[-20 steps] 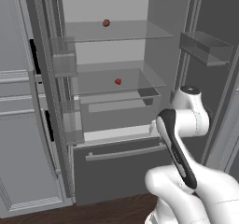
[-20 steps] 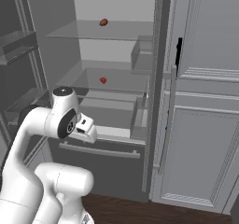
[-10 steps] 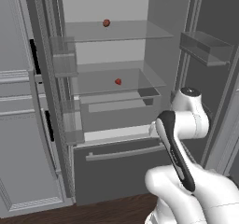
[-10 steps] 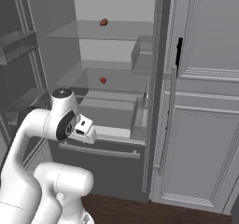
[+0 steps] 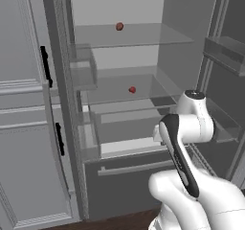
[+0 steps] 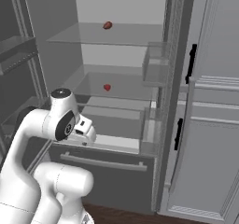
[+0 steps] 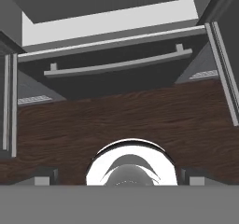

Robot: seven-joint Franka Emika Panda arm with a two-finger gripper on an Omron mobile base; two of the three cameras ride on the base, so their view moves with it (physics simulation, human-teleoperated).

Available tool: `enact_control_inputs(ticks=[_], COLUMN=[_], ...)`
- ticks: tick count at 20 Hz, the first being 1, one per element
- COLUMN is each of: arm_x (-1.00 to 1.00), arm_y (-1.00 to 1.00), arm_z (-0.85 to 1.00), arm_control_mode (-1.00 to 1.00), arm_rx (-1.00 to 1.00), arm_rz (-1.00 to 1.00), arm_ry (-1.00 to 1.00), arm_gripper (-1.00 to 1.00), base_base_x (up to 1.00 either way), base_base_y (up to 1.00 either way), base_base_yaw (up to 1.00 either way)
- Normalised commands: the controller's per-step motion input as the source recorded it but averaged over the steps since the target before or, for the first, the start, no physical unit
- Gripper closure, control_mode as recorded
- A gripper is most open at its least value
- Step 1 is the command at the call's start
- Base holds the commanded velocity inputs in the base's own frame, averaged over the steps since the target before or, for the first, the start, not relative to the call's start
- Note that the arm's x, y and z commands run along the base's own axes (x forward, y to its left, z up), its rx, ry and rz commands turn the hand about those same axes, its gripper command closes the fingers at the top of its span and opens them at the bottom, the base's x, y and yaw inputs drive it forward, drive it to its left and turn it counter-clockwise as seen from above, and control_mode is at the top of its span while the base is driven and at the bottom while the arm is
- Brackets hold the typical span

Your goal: Take the strawberry from the fridge and place it on top of the pancake, located on the dining counter.

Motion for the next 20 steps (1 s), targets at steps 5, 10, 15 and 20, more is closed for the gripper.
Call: enact_control_inputs(ticks=[5,10,15,20], arm_x=[0.00,0.00,0.00,0.00], arm_y=[0.00,0.00,0.00,0.00], arm_z=[0.00,0.00,0.00,0.00], arm_control_mode=[1.00,1.00,1.00,1.00], arm_rx=[0.00,0.00,0.00,0.00], arm_rz=[0.00,0.00,0.00,0.00], arm_ry=[0.00,0.00,0.00,0.00], arm_gripper=[-1.00,-1.00,-1.00,-1.00], base_base_x=[0.74,0.61,0.53,0.47], base_base_y=[0.00,-0.02,0.00,0.00], base_base_yaw=[0.04,0.05,0.01,0.00])
